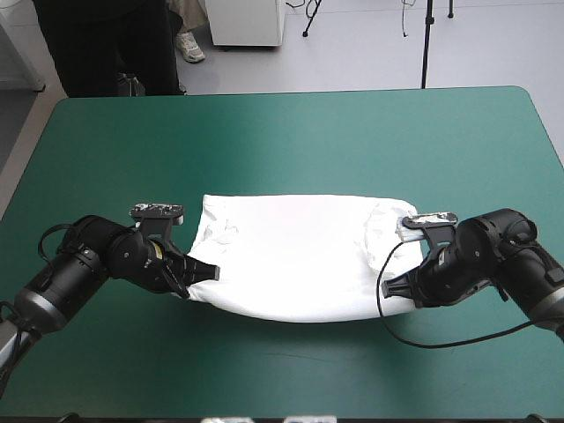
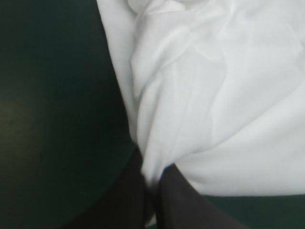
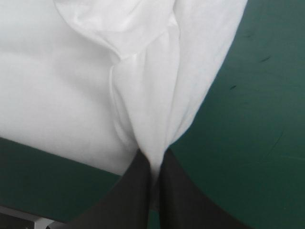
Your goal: Fold the cloth
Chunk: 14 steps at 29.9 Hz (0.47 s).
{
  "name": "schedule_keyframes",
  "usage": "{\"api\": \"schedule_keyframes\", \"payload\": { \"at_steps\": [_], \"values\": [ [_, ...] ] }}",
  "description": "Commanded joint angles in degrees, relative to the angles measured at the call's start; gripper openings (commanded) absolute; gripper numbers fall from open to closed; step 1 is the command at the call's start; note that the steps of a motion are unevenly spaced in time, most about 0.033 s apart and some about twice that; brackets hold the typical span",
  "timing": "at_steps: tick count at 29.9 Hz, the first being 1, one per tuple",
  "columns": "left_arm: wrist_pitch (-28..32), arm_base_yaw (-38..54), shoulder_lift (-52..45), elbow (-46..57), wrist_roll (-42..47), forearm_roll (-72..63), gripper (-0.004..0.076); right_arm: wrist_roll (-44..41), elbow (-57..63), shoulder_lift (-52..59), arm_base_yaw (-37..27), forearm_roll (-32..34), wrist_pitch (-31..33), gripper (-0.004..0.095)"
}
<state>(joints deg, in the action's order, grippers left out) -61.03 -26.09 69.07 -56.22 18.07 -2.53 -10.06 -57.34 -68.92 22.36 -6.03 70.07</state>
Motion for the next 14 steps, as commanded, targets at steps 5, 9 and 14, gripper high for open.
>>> {"api": "schedule_keyframes", "payload": {
  "at_steps": [5, 9, 14],
  "values": [
    [7.41, -0.01, -0.53, -4.34, 3.32, 3.17, -0.0009, -3.58, -6.65, 1.45, -0.11, 7.80, -7.54, -0.0017],
    [11.93, -0.01, 1.15, -5.91, 4.30, 5.87, -0.0009, -5.82, -8.85, 0.91, -0.11, 13.35, -11.24, -0.0017],
    [17.89, -0.01, 3.48, -8.17, 7.62, 10.63, -0.0009, -8.81, -11.12, -1.99, -0.11, 19.69, -16.63, -0.0017]
  ]
}}
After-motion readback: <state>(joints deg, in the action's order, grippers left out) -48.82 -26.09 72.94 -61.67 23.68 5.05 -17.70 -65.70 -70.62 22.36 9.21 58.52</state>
